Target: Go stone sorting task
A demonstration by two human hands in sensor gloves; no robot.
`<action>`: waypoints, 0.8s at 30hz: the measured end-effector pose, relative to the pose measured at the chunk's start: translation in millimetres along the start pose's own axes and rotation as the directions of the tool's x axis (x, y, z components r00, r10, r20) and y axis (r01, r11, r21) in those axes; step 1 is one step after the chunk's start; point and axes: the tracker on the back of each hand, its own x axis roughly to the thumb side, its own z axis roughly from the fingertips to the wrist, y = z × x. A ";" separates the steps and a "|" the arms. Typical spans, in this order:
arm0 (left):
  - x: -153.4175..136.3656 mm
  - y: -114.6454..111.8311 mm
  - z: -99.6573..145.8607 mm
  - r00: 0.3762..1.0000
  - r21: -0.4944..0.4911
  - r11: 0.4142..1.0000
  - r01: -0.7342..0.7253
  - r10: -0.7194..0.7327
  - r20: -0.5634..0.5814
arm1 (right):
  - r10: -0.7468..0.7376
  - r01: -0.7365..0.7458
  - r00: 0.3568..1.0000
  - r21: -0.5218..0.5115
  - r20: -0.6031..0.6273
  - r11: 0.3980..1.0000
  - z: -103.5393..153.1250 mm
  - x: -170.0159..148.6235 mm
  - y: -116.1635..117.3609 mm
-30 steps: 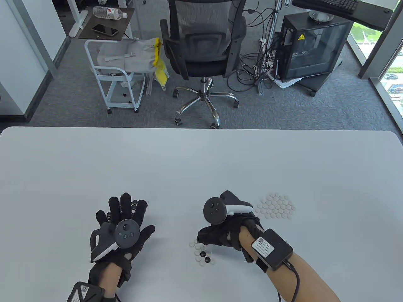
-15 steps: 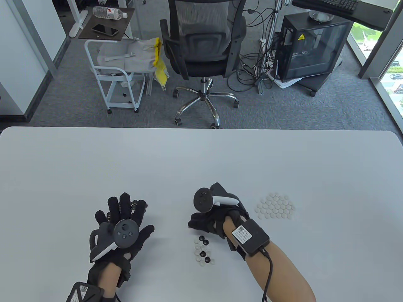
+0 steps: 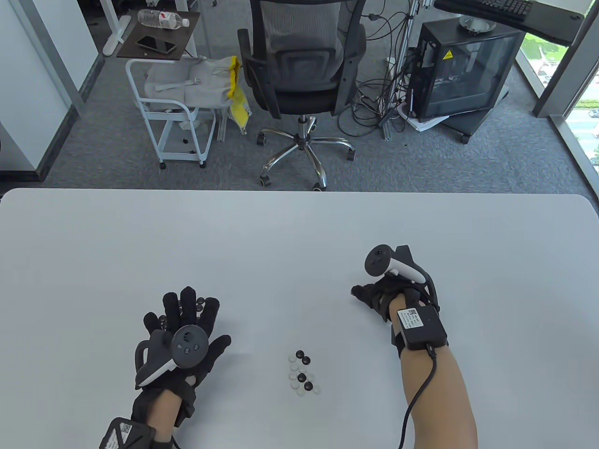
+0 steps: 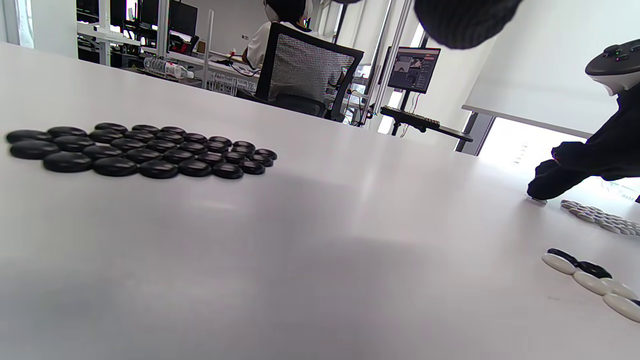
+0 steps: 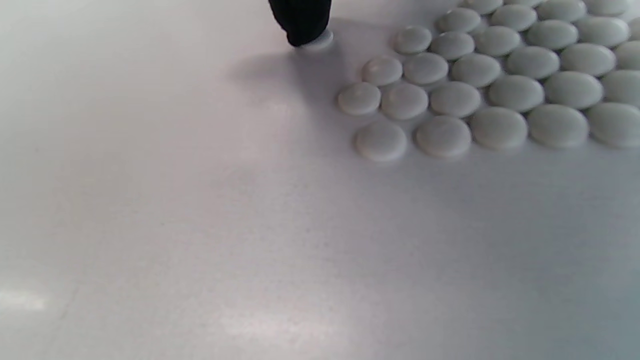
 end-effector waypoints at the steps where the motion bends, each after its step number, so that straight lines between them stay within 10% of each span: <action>1: 0.1 -0.1 -0.1 1.000 0.000 1.000 0.000 0.000 0.000 | 0.005 -0.005 1.000 0.002 -0.004 1.000 0.9 -1.6 -0.4; 11: 1.7 -2.1 -1.3 1.000 -0.011 1.000 0.012 -0.012 0.000 | -0.001 0.001 1.000 0.004 -0.012 1.000 11.2 -13.4 -6.0; 24: 2.3 -2.6 -2.2 1.000 -0.013 1.000 0.016 -0.016 0.001 | 0.150 -0.228 0.851 0.096 0.503 0.969 54.0 108.6 33.0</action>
